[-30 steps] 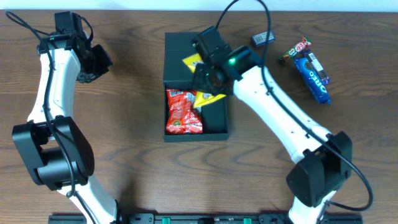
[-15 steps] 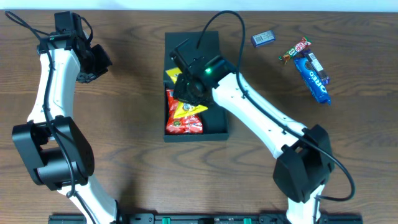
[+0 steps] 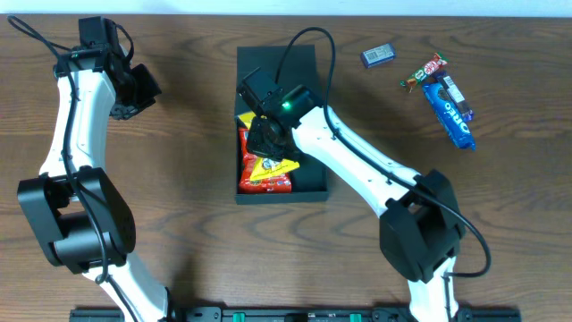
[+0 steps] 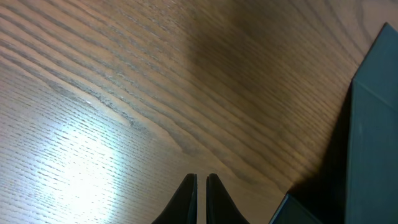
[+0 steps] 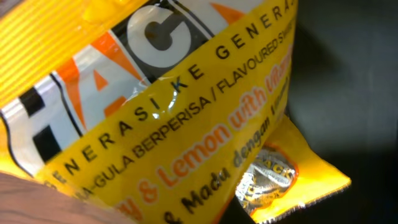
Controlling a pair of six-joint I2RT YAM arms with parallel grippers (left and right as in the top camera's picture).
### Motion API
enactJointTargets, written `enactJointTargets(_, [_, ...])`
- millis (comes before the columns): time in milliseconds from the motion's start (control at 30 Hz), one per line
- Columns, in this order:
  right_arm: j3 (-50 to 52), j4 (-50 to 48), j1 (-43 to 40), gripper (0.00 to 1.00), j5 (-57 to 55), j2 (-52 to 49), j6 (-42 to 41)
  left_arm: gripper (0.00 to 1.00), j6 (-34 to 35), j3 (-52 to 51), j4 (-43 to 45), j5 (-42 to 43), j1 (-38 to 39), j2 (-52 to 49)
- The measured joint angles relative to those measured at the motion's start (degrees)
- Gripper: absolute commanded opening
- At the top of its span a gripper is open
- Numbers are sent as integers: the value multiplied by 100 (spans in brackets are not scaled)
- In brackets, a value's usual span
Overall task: Pack container
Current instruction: 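Place the yellow HACKS bag into the box with the right gripper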
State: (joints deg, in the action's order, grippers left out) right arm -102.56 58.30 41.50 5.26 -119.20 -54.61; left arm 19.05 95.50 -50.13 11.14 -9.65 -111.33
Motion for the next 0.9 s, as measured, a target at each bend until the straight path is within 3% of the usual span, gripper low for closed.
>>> enactJointTargets(33, [0,-72,0,57,44,-17,55,9,0,0,2,0,0,0])
enactJointTargets(133, [0,-201,2,66,111,-20,275,9,0,0,0,0,0,0])
enactJointTargets(367, [-140,-44,0,65,197,-22,737,9,0,0,0,0,0,0])
enactJointTargets(433, [-380,162,0,58,205,-22,964,9,0,0,0,0,0,0])
enactJointTargets(467, [-560,302,0,48,197,-22,1084,9,0,0,2,-2,0,0])
enactJointTargets(533, [-933,557,-4,11,131,-22,1370,9,0,0,0,0,0,0])
enactJointTargets(567, [-1106,697,-13,1,57,-22,1478,9,0,0,0,0,0,0])
enactJointTargets(733, [-1582,1266,-282,1,-776,22,1847,6,0,0,-55,-2,2,0])
enactJointTargets(900, [-1252,1209,-951,1,-1204,35,2120,6,0,-13,-125,-2,205,0])
